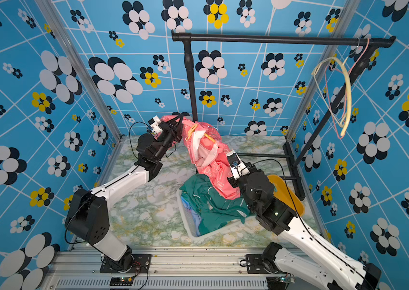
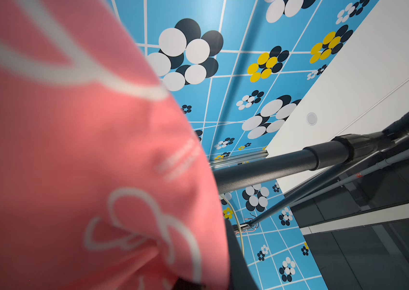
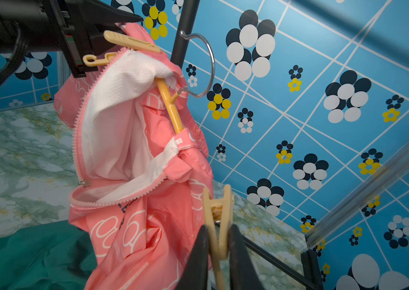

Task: Remove the clothespins securing jackets to the hanger
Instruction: Remove the clothespin from the hanger, then place the clothespin in the storage box.

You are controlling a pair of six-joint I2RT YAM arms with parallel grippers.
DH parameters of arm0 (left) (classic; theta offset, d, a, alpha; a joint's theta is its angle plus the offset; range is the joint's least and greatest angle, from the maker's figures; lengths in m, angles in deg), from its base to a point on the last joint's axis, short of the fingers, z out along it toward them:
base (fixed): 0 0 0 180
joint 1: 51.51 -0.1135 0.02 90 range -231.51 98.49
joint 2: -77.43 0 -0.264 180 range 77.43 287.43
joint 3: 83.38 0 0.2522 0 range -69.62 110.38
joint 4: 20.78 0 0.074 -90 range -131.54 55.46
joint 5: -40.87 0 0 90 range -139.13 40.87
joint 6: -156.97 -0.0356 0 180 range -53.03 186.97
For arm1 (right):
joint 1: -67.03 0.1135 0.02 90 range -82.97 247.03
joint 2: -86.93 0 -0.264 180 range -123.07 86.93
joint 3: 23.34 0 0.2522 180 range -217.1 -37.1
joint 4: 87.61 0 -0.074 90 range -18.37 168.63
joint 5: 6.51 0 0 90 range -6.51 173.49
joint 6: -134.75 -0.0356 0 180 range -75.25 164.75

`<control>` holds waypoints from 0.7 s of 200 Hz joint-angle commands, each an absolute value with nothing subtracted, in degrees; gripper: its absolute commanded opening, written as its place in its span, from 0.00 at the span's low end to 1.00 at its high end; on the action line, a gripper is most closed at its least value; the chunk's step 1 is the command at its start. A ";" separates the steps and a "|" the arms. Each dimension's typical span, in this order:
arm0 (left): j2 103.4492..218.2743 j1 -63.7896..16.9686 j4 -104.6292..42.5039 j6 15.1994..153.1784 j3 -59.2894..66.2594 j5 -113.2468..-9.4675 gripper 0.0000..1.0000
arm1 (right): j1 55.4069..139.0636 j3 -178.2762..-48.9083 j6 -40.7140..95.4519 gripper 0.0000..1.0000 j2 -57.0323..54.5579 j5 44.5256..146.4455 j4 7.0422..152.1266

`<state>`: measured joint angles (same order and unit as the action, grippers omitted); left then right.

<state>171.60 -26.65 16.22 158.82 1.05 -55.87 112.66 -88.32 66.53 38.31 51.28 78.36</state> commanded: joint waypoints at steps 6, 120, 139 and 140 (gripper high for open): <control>169.21 -27.14 21.45 153.12 3.37 -52.47 0.00 | 111.46 -89.70 61.91 0.06 40.53 52.66 74.92; 169.50 -26.64 24.62 154.00 5.40 -59.58 0.00 | 67.81 -103.03 30.95 0.02 11.86 61.00 36.02; 169.37 -26.64 24.29 154.13 5.54 -60.23 0.00 | 66.47 -101.74 29.27 0.02 7.67 61.93 36.65; 169.37 -26.64 24.27 154.15 5.58 -60.31 0.00 | 66.36 -101.68 29.19 0.02 7.48 61.99 36.68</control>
